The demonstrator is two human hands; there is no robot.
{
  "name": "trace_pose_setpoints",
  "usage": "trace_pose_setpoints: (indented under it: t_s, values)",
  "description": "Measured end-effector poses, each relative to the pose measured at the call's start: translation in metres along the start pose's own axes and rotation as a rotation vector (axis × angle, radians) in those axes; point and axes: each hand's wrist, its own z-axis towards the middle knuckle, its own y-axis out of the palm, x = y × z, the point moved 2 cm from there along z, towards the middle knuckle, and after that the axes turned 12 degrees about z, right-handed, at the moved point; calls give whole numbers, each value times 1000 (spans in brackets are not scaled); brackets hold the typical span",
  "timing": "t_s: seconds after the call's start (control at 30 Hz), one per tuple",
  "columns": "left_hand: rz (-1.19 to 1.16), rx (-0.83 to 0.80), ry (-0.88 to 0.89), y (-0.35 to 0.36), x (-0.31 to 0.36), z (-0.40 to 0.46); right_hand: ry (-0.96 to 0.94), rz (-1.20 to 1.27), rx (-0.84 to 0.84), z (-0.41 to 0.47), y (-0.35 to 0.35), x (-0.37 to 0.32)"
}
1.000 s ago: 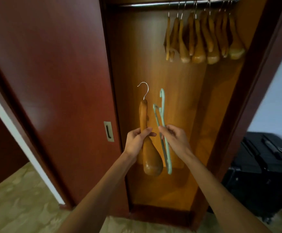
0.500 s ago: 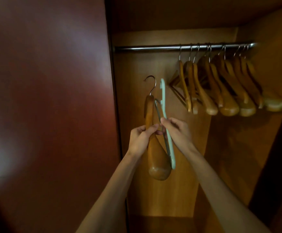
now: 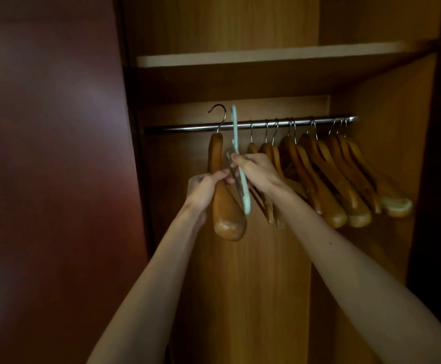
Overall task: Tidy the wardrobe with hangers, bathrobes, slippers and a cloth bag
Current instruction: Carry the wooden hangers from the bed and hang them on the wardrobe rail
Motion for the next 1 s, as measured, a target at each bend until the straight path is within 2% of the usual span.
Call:
trace_pose_setpoints:
  t_s: [0.23,0.67,1.0]
  values:
    - [38,-22,-46,2,2,54,71,-34,14,47,-9,7]
    - [6,-99,-107,22,-35,84,245,-80,224,98,2,44]
    - [-36,-111,-129,30,-44,85,184,-218,279,106,1,42]
